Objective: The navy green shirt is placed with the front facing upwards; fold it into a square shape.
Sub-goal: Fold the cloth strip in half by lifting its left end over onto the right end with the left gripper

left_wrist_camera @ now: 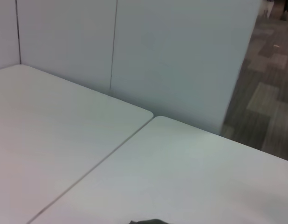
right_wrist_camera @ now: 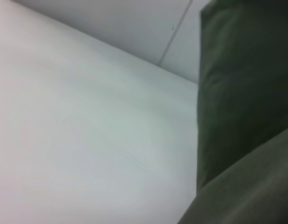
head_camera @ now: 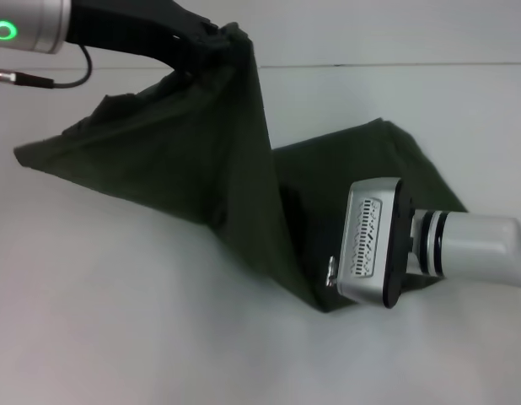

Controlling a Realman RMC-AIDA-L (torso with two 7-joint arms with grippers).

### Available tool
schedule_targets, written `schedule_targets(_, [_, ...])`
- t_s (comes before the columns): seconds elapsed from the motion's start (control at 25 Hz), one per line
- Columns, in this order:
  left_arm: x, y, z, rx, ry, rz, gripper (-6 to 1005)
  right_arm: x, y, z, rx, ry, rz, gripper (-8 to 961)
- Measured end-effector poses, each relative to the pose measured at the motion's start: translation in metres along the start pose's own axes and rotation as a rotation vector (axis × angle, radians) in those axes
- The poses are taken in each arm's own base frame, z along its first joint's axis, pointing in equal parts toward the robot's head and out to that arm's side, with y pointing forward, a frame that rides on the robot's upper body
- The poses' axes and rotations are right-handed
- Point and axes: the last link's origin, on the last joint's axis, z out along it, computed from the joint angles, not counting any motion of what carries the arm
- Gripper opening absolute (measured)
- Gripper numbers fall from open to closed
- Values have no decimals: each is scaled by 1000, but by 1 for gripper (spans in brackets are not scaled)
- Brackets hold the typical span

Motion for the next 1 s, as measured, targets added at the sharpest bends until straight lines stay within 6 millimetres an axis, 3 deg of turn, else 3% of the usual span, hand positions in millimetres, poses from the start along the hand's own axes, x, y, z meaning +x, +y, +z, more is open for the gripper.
schedule_targets(0.16, [-1, 1, 7, -10, -13, 0, 6, -1, 6, -3, -5, -27, 45, 0])
schedule_targets(0.28, [-3, 1, 9, -12, -18, 0, 6, 7, 8, -24, 34, -80, 125, 0])
schedule_targets(0.4, [-4, 2, 10, -14, -23, 1, 6, 21, 3, -64, 122, -148, 226, 0])
schedule_targets(0.44, [-4, 2, 11, -16, -24, 2, 6, 30, 0, -97, 198, -180, 274, 0])
schedule_targets(0.48, [-4, 2, 11, -18, -26, 2, 6, 30, 0, -97, 198, -180, 274, 0])
schedule_targets(0.56, [-5, 4, 13, -26, -33, 7, 6, 38, 1, -128, 280, -199, 323, 0])
schedule_targets(0.8, [-2, 11, 23, -57, -62, 46, 7, 66, 20, -221, 529, -176, 451, 0])
schedule_targets(0.84, [-2, 11, 23, -57, -62, 46, 7, 73, 27, -246, 608, -157, 486, 0])
schedule_targets(0.88, [0, 17, 30, -77, -75, 68, 7, 73, 27, -246, 608, -157, 486, 0])
schedule_targets(1.0, [5, 24, 40, -103, -88, 95, 7, 83, 37, -275, 708, -122, 525, 0])
